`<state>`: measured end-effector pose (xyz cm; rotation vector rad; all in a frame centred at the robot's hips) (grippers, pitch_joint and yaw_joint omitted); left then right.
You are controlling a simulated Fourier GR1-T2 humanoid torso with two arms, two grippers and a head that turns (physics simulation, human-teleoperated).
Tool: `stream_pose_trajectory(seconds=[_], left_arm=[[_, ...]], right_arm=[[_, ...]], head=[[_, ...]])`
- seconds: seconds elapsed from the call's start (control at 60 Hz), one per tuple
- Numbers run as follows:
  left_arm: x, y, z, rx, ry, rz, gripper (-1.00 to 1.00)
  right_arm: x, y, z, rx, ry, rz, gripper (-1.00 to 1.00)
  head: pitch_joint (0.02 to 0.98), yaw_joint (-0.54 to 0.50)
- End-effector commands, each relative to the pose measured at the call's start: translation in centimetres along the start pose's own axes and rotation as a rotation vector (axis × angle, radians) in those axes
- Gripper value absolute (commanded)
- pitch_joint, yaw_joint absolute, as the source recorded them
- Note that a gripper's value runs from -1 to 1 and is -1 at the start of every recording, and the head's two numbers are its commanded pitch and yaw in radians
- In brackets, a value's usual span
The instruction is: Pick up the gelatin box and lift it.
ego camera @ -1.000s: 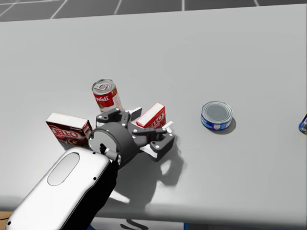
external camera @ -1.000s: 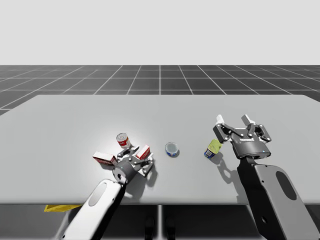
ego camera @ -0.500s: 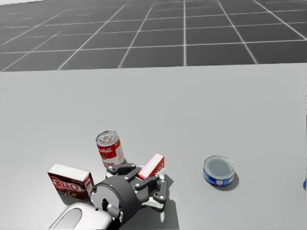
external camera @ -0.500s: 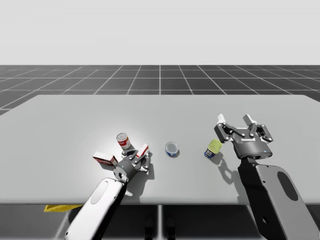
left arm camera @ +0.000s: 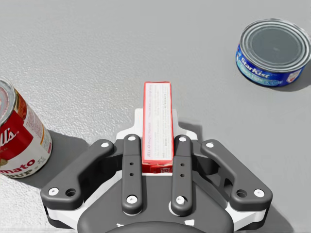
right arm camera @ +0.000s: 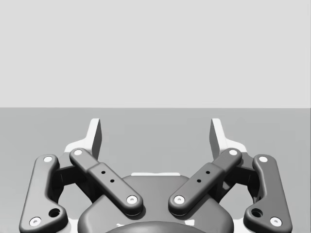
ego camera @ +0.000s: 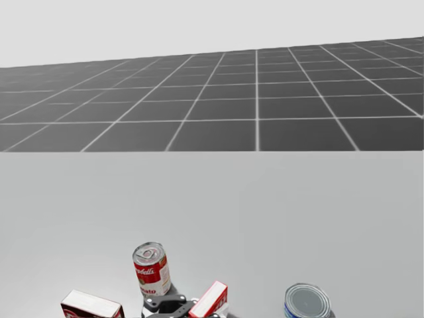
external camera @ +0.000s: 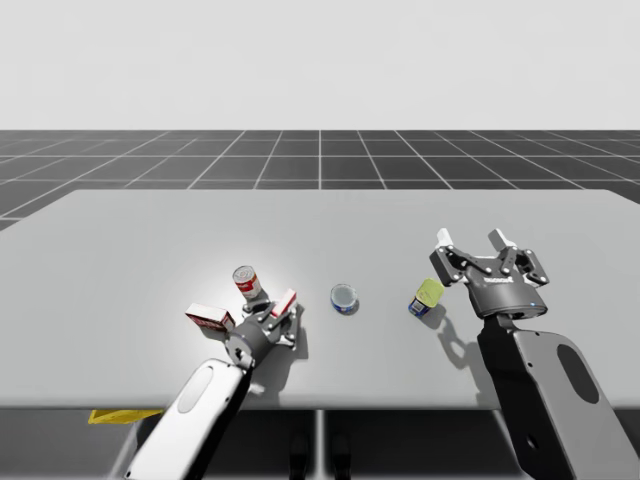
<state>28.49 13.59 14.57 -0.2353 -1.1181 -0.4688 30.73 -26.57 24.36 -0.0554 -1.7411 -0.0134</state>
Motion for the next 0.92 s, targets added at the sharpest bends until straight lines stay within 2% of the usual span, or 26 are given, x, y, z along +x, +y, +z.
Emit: stream_pose_trajectory(seconds=[0.017,0.167,0.367,0.567,0.767,0.917], left_arm=[[0.4,-1.0,0.9,-0.079,-0.009,-0.017,1.0],[1.7,-1.2,2.1,-0.088,-0.027,-0.057,1.0],[4.9,-0.9,3.8,-0.083,-0.075,-0.108,1.0],[9.1,-0.9,5.7,-0.068,-0.161,-0.158,1.0],[12.8,-0.5,7.3,-0.048,-0.237,-0.178,1.0],[15.8,-0.2,9.4,-0.027,-0.323,-0.184,1.0]], right_arm=[[0.0,0.0,0.0,0.0,0.001,0.002,-1.0],[-0.1,0.0,-0.1,-0.001,0.003,0.002,-1.0],[-0.1,0.0,-0.1,-0.002,0.004,0.002,-1.0],[-0.1,0.1,-0.1,0.0,0.004,0.004,-1.0],[-0.1,0.1,-0.1,0.002,0.003,0.004,-1.0],[0.0,0.1,0.0,0.007,0.003,-0.008,-1.0]], head=[[0.468,0.15],[0.47,0.15],[0.47,0.15],[0.467,0.15],[0.466,0.15],[0.463,0.15]])
